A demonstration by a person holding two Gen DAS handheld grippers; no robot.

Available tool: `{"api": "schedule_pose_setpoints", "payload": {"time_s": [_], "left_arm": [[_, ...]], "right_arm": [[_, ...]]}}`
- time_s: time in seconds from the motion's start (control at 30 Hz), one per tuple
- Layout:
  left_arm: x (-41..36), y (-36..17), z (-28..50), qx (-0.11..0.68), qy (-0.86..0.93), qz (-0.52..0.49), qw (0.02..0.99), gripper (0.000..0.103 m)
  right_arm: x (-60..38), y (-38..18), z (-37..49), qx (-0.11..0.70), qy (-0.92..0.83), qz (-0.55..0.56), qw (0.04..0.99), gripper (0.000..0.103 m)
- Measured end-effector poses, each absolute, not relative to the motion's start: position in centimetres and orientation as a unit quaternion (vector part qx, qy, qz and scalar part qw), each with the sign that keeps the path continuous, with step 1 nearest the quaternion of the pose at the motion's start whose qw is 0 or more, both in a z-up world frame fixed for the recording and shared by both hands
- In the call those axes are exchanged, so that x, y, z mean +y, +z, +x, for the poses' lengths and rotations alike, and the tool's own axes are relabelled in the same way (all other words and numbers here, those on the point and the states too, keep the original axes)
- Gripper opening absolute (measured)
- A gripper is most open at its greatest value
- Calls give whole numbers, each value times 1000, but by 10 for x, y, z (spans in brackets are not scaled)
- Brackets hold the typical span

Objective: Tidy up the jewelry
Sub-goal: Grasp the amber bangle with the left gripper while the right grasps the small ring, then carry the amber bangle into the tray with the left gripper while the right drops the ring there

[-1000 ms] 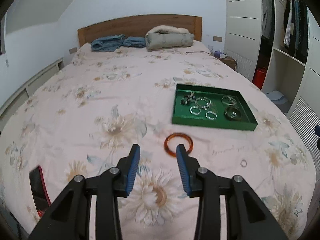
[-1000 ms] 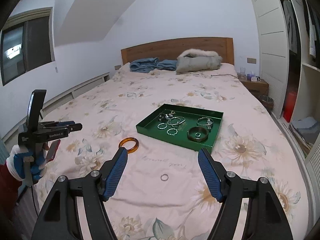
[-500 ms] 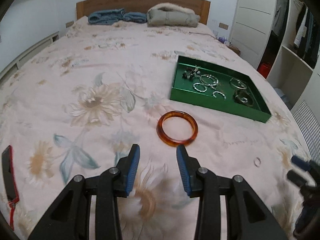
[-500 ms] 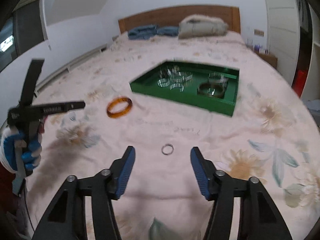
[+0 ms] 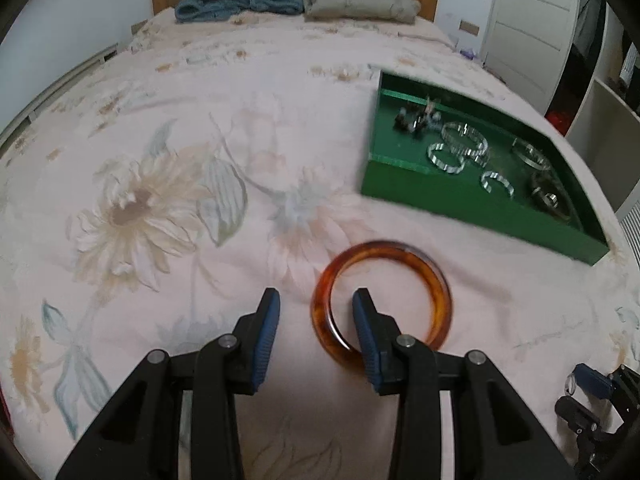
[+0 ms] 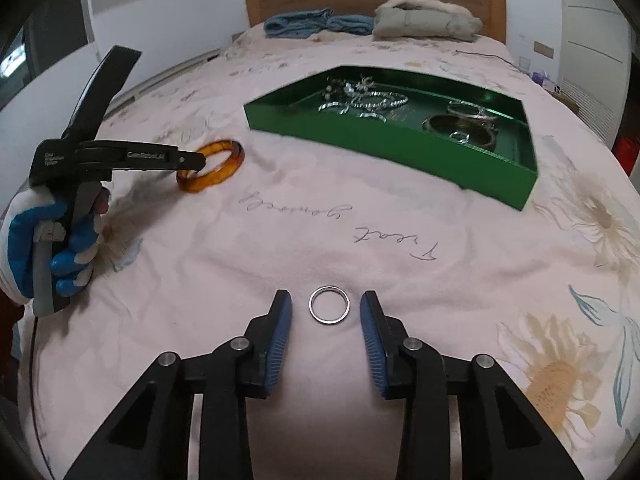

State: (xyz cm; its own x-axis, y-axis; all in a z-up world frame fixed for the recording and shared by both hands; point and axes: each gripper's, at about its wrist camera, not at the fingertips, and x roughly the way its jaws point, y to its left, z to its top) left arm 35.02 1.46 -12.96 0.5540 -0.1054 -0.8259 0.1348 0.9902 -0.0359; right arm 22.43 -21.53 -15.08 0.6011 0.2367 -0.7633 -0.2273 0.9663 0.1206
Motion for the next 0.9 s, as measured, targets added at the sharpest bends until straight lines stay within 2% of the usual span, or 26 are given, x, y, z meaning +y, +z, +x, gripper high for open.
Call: {"api": "schedule_pose_setpoints", "payload": {"time_s": [0.1,0.17,0.23,0.27,0.47,0.63,0.9], "left_arm": [[10,-135,350,466,-61,29,882,35],[7,-135,350,468,-61,36,881,27],[5,-134,350,470,-61,39,880,13],[4,-133,348,469,-60,43,880,11],[5,-124,334,450,-55,49,890,10],[5,-96,326,421,-72,30,904,9],[-34,-47,360,387,-104,17,916,9]], "right_arm": [[-216,-155,226,431,128,4,893,25],[-218,-155,226,432,126,8,893,21],[-220,-153,226,430,127,11,894,20],[-220,-151,224,428,126,11,895,20],[-229,-138,217,410,125,28,903,20],[-241,-113,223,383,115,35,916,20],[-254,-64,299,349,111,41,930,20]]}}
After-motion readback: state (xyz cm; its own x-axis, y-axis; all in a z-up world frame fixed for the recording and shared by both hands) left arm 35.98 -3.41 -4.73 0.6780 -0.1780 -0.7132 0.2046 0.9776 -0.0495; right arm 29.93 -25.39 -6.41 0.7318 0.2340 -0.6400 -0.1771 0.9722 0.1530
